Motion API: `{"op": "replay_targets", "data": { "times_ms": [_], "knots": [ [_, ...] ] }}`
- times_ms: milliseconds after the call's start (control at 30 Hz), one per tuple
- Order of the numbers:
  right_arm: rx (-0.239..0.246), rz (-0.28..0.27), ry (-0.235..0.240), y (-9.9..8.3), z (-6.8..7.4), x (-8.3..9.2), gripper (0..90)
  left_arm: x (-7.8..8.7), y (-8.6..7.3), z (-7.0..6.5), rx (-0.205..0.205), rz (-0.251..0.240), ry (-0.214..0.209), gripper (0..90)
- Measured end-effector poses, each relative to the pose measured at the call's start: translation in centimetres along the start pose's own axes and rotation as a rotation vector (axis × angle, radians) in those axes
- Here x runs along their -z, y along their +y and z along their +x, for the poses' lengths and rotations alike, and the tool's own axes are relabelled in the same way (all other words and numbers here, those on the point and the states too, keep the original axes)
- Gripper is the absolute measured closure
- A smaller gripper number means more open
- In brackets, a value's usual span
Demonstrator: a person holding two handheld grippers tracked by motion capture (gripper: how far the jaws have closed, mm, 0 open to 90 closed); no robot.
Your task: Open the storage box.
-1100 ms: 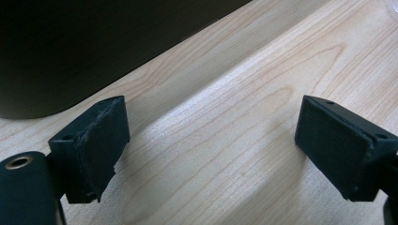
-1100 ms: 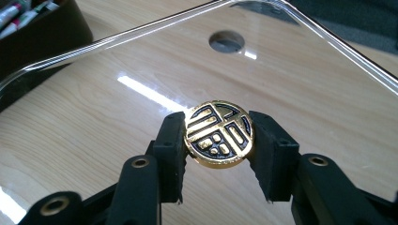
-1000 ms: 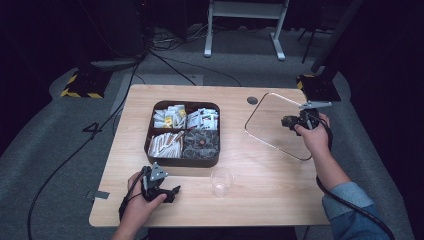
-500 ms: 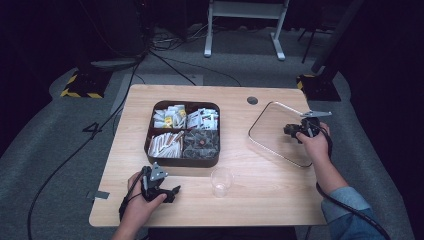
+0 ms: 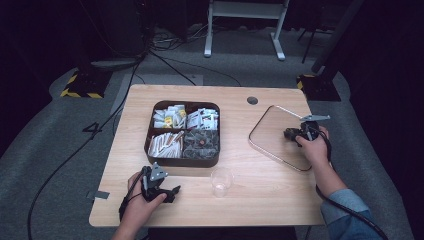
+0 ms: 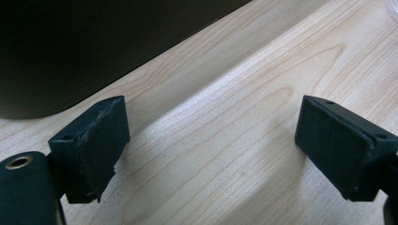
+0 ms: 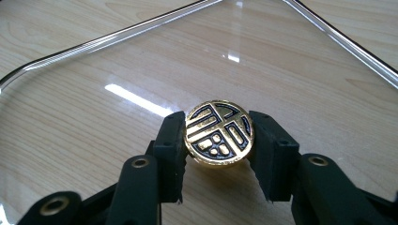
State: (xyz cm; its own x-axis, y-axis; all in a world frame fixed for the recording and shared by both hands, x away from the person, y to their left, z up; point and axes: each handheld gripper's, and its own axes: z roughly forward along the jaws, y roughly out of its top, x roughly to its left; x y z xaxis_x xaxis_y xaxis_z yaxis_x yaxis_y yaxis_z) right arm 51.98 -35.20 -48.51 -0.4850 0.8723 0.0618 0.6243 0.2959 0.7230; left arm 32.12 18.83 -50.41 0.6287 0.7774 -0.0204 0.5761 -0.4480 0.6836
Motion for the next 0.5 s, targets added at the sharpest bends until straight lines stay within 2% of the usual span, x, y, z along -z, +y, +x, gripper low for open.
{"op": "replay_targets", "data": {
  "times_ms": [233, 300, 333, 367, 433, 500],
  "knots": [
    [0.016, 0.002, -0.011, -0.3, 0.1, -0.1, 57.7, 0.0, 0.0, 0.0, 0.000, 0.000, 0.000, 10.9],
    [-0.008, -0.006, 0.014, -0.4, 0.1, -0.1, 51.0, 0.0, 0.0, 0.0, 0.001, 0.000, 0.000, 10.9],
    [-0.020, -0.023, 0.028, -0.4, 0.2, 0.0, 43.6, 0.0, 0.0, 0.0, 0.000, 0.000, 0.000, 10.9],
    [-0.020, -0.023, 0.028, -0.4, 0.2, 0.0, 43.6, 0.0, 0.0, 0.0, 0.000, 0.000, 0.000, 10.9],
    [-0.009, -0.053, 0.004, -0.4, 0.5, 0.3, 37.7, 0.0, 0.0, 0.0, 0.001, 0.000, 0.000, 10.9],
    [-0.017, -0.109, 0.008, -0.3, 1.0, 1.3, 35.1, 0.0, 0.0, 0.0, 0.000, 0.000, 0.000, 10.9]
  ]
}}
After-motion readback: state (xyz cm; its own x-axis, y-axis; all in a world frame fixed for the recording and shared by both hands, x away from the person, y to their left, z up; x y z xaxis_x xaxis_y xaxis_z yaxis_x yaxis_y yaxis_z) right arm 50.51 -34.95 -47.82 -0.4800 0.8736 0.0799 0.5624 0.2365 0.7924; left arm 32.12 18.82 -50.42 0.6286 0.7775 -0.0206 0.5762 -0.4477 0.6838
